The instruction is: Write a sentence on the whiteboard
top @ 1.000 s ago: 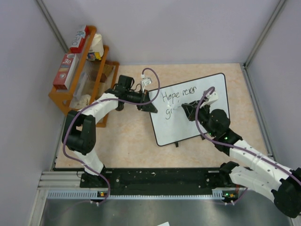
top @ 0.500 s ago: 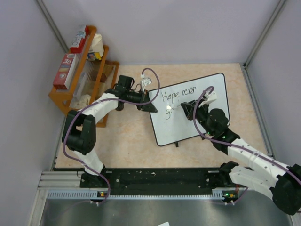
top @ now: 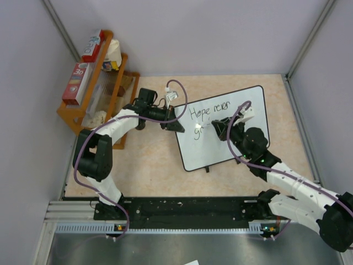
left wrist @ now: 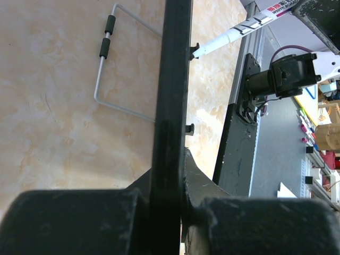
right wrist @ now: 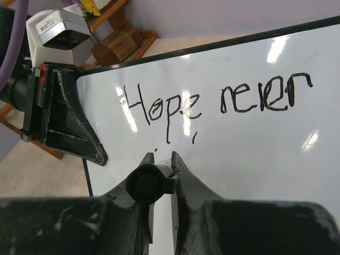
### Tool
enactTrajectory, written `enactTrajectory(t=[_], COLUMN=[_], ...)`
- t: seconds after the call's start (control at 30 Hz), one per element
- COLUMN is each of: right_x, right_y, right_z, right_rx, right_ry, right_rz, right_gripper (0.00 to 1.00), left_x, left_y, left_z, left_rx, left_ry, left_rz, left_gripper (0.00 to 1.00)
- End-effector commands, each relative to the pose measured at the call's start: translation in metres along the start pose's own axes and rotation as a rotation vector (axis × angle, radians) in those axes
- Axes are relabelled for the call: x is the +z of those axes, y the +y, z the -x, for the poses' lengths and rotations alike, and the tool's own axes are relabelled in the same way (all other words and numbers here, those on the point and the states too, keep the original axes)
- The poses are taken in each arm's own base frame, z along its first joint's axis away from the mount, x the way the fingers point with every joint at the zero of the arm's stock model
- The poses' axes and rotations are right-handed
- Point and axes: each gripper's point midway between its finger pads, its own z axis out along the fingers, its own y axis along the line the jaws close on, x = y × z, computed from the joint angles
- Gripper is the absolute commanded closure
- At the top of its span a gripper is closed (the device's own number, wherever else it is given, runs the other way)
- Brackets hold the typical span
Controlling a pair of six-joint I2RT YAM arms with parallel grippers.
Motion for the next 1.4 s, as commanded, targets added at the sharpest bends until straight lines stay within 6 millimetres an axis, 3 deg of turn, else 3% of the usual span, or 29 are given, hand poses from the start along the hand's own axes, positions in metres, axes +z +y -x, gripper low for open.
enactTrajectory(t=[0.0, 0.3, 0.5, 0.8, 1.13, 1.37], right_x=[-0.006, -0.014, -0.015, -0.013, -0.003, 0.002], right_y=[-0.015, -0.021, -0.023, -0.026, -0.022, -0.018], right_z=[-0.019, -0.033, -0.032, -0.017, 0.018, 0.03], right_rx=[-0.022, -0.028, -0.033, -0.036, -0.019, -0.014], right_ry=[0.058, 0.093, 0.091, 0.051, -0.039, -0.06], right_rz=[-0.047, -0.062, -0.071, -0.106, -0.114, -0.108], right_gripper=[1.0, 1.0, 1.0, 1.0, 1.0, 1.0], left_x=[0.004, 0.004, 0.004, 0.004, 0.003, 0.003], left_y=[0.069, 0.068, 0.068, 0.068, 0.067, 0.067], left_z=[-0.051, -0.05, -0.049, -0.049, -0.049, -0.049], left_rx=[0.077, 0.08, 0.08, 0.08, 0.084, 0.084], left_ry=[0.154, 0.155, 0.155, 0.157, 0.157, 0.156], left_rz=[0.312, 0.313, 0.312, 0.316, 0.316, 0.316], left_gripper=[1.0, 1.0, 1.0, 1.0, 1.0, 1.0])
